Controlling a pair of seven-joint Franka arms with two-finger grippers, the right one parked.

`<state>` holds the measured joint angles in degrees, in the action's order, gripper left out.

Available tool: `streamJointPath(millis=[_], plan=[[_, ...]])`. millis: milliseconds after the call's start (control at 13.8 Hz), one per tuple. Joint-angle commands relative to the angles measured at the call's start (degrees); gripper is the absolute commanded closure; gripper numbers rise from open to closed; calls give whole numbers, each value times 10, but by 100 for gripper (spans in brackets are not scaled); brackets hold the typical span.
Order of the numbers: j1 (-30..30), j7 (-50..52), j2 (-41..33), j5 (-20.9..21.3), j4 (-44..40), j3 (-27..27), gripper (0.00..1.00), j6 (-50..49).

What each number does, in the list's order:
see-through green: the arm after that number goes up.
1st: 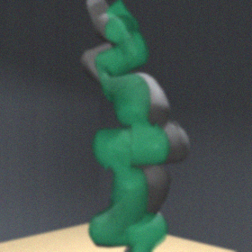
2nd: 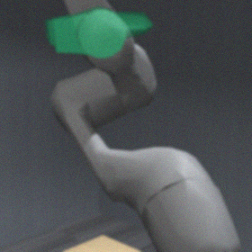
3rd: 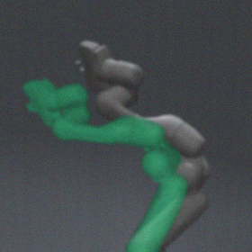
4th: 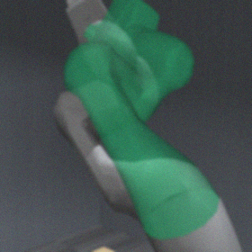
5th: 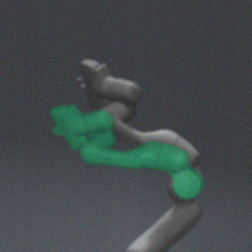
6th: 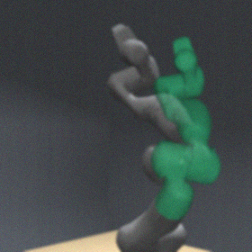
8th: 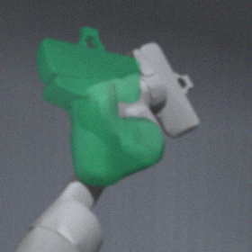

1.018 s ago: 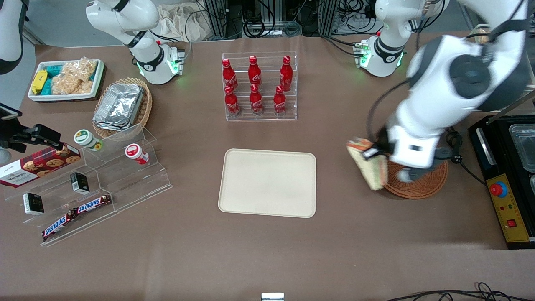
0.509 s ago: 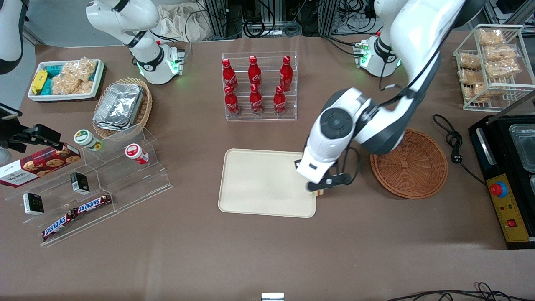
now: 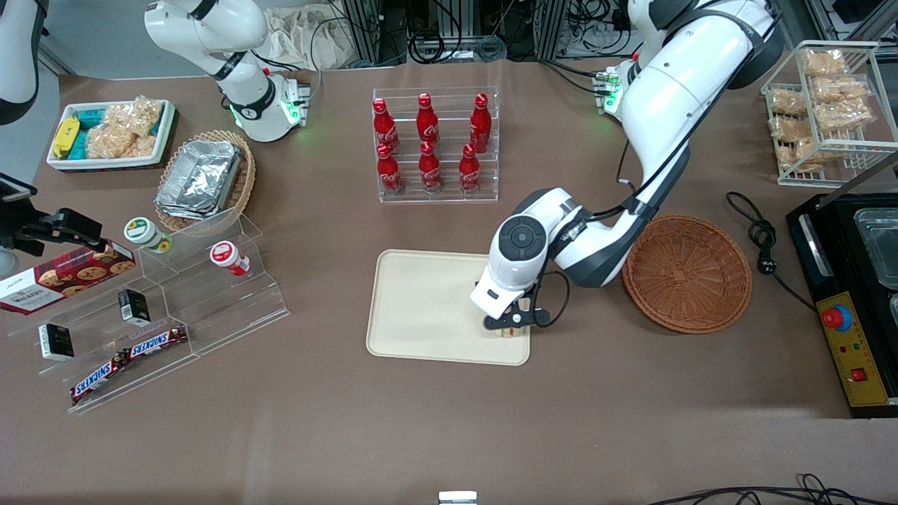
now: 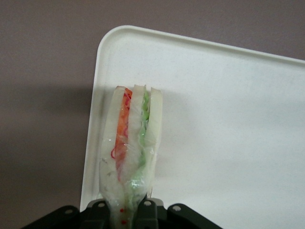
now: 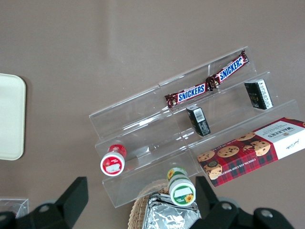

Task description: Place sandwich from basket to tray

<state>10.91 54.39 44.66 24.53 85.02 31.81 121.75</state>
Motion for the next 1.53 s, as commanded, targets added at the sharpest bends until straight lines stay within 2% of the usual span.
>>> streamJointPath(millis=[0, 73, 145, 218, 582, 727, 945, 1018, 1164, 1309, 1455], plan=[[5, 0, 11, 24, -19, -1, 90, -4], [5, 2, 13, 29, -19, -1, 72, -4], [5, -2, 13, 29, -19, -1, 48, -4], [5, -2, 14, 30, -20, -1, 0, -4], [-1, 2, -5, 29, -32, -2, 0, -10], [-11, 0, -43, 29, -32, -3, 0, -21], [-60, -5, -116, 17, -11, 2, 0, -65], [-72, -5, -142, 3, -3, 2, 0, -74], [-112, -23, -206, -56, 26, 3, 1, -83], [-137, -93, -277, -108, 78, 1, 1, -97], [-169, -135, -322, -136, 110, 2, 1, -100]])
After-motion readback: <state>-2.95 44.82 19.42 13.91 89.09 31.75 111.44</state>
